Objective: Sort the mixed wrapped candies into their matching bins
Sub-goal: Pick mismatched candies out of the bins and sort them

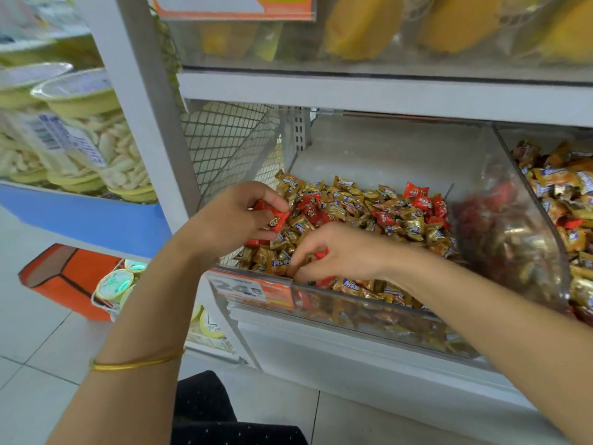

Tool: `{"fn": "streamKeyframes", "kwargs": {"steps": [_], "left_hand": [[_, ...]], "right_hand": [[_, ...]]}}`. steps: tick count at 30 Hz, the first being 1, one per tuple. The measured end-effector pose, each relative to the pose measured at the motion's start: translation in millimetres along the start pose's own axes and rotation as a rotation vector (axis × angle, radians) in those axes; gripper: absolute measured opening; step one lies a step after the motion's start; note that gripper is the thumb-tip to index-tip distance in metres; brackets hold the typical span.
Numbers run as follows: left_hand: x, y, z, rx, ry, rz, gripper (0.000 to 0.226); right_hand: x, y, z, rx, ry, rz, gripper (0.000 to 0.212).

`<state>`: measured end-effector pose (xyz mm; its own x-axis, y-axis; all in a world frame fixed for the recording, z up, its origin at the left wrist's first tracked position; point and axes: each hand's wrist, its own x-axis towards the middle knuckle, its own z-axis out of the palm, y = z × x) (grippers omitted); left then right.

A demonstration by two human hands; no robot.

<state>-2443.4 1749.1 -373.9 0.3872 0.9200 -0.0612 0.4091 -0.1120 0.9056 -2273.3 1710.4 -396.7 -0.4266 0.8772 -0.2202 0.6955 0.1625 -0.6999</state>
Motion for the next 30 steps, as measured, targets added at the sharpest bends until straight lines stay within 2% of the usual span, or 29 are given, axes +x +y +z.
{"fn": "streamKeyframes", "kwargs": {"steps": [3,7,10,12,15,17,20,23,26,30], "left_hand": [[1.0,-1.6,-2.1,-0.016,0.024,-0.010,0.026],[3.9,-2.4,-1.6,-0.026,0.082,0.021,0.032],[9.5,-6.1,-1.1,0.108,0.105,0.032,0.039],[15.5,-11.0,0.9,0.313,0.086,0.018,0.038],[25.4,-16.4,8.1,0.662,0.015,-0.031,0.033],[28.3,-14.6,15.4,0.820,-0.037,-0.102,0.038],[30.2,-11.0,22.3,0.978,-0.079,-0.143,0.035],[33.1,-13.4,23.3,1.021,-0.097,-0.180,0.034],[34.3,-16.8,21.5,1.043,-0.124,-0.185,0.034],[34.3,-19.6,20.4,1.056,-0.154,-0.172,0.037]], "right_hand": [[4.6,-1.2,8.6,-0.260,-0.113,-0.009,0.028],[4.9,3.5,12.4,-0.473,-0.033,-0.012,0.012],[1.6,7.1,3.6,-0.296,0.029,0.015,0.011],[-4.9,8.5,-7.7,-0.062,0.130,0.062,0.012],[-15.2,13.0,-21.1,0.258,0.234,0.229,0.011],[-15.6,16.9,-24.4,0.362,0.337,0.301,0.015],[-10.1,16.8,-26.2,0.424,0.448,0.315,0.015],[-5.5,14.8,-27.2,0.270,0.321,0.271,0.023],[-0.3,15.2,-20.2,0.064,0.192,0.225,0.015],[9.3,24.9,-5.6,-0.246,0.108,0.253,0.030]]}}
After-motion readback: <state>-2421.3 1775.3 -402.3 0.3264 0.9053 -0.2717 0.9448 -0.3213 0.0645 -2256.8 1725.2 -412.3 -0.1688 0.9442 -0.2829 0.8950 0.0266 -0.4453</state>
